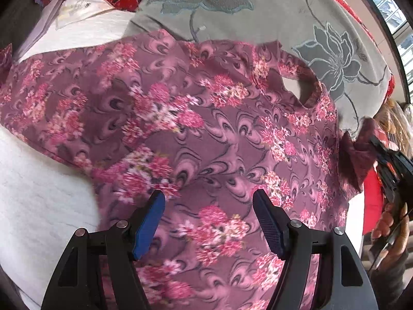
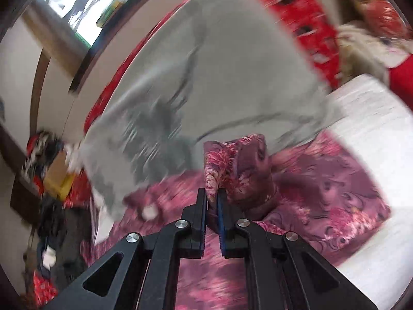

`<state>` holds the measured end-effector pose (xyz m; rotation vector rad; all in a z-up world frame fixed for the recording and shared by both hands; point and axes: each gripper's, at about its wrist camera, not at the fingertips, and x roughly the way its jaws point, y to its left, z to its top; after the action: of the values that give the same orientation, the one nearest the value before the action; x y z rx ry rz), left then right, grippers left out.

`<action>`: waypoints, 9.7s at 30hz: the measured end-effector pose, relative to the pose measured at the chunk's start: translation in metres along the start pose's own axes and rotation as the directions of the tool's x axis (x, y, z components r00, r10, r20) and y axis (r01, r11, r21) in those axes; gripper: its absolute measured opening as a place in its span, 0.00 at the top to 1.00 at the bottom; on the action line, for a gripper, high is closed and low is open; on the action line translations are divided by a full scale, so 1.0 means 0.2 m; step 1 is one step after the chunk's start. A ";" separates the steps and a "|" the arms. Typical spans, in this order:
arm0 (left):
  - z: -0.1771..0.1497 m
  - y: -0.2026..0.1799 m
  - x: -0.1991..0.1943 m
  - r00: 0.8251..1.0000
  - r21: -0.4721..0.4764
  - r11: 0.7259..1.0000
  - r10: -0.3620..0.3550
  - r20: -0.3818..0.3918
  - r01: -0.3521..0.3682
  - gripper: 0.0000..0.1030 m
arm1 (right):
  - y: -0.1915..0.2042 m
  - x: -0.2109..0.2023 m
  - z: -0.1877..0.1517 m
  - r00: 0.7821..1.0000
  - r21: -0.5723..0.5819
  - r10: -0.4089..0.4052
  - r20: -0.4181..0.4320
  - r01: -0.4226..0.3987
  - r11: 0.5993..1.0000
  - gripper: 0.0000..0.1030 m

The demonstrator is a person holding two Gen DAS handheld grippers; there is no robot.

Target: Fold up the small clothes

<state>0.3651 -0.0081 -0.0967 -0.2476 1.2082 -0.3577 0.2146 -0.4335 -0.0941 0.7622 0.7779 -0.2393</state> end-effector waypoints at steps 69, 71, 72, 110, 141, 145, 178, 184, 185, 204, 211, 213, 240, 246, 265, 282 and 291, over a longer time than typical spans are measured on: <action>0.16 0.19 0.06 1.000 -0.162 0.987 -0.005 0.026 0.009 0.88 | -0.24 -0.21 -0.46 0.995 0.086 -0.100 0.007 0.099 0.991 0.57; 0.17 0.19 0.11 1.000 -0.137 0.990 0.017 0.003 -0.016 0.86 | -0.24 -0.15 -0.42 0.992 0.075 -0.123 0.029 0.120 0.990 0.58; 0.18 0.19 0.12 1.000 -0.131 0.991 0.030 -0.008 -0.031 0.82 | -0.24 -0.10 -0.41 0.990 0.054 -0.142 0.019 0.141 0.989 0.58; 0.52 1.31 -0.48 0.830 -0.237 0.835 0.536 0.153 -0.496 0.39 | 1.00 0.66 -1.11 0.981 -0.545 -0.026 -0.194 -0.086 0.834 0.35; 0.50 1.23 -0.58 0.929 -0.454 0.875 0.295 0.223 -0.169 0.87 | 0.94 0.55 -1.01 0.967 -0.450 0.019 -0.253 -0.135 0.883 0.34; 0.44 1.15 -0.61 0.930 -0.406 0.894 0.295 0.218 -0.188 0.95 | 0.86 0.48 -0.97 0.970 -0.424 0.010 -0.244 -0.116 0.898 0.34; 0.68 0.96 0.08 0.814 0.049 0.818 0.562 0.150 -0.574 0.89 | 0.67 0.41 -1.03 0.985 -0.567 -0.026 -0.170 -0.077 0.820 0.14; 0.61 0.76 -0.09 0.890 0.058 0.902 0.408 0.204 -0.427 0.89 | 0.68 0.41 -1.03 0.985 -0.575 -0.041 -0.169 -0.065 0.815 0.14; 0.61 0.71 -0.11 0.897 0.066 0.909 0.390 0.210 -0.411 0.89 | 0.68 0.41 -1.03 0.984 -0.578 -0.046 -0.169 -0.061 0.814 0.14; 0.34 -0.26 -0.20 0.977 0.327 0.933 0.090 0.194 -0.151 0.89 | 0.12 0.14 -0.78 0.967 -0.314 -0.248 -0.063 0.217 0.924 0.14; 0.22 -0.58 0.04 0.993 0.351 0.933 0.039 0.109 -0.076 0.88 | 0.10 0.10 -0.81 0.977 -0.319 -0.210 -0.029 0.190 0.929 0.14; 0.20 -0.62 0.17 0.997 0.331 0.941 0.053 0.061 -0.070 0.87 | 0.09 0.09 -0.81 0.979 -0.312 -0.200 -0.030 0.181 0.933 0.14; -0.07 0.65 -0.15 0.993 -0.213 0.971 -0.105 0.047 0.112 0.57 | 0.28 0.38 -0.59 0.986 -0.121 -0.063 -0.156 0.044 0.992 0.40; -0.06 0.70 -0.15 0.990 -0.223 0.965 -0.129 0.051 0.137 0.57 | 0.33 0.25 -0.51 0.994 -0.164 0.016 -0.107 -0.034 0.986 0.84; -0.16 0.67 -0.37 0.981 -0.161 0.970 -0.166 0.095 0.180 0.55 | -0.13 -0.03 -0.34 0.995 -0.043 -0.099 0.020 0.099 0.994 0.84; 0.03 0.56 -0.09 1.000 -0.148 0.989 0.022 0.014 -0.020 0.54 | -0.02 0.02 -0.37 0.991 -0.192 -0.128 -0.028 0.120 0.974 0.69; 0.01 0.56 -0.16 0.998 -0.110 0.994 -0.021 0.051 0.026 0.55 | 0.35 0.20 -0.41 0.994 -0.326 -0.069 -0.083 0.039 0.945 0.60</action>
<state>0.3715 0.1079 -0.1105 -0.3645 1.1783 -0.3040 0.2292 -0.3236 -0.1234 0.4432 0.9015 -0.1203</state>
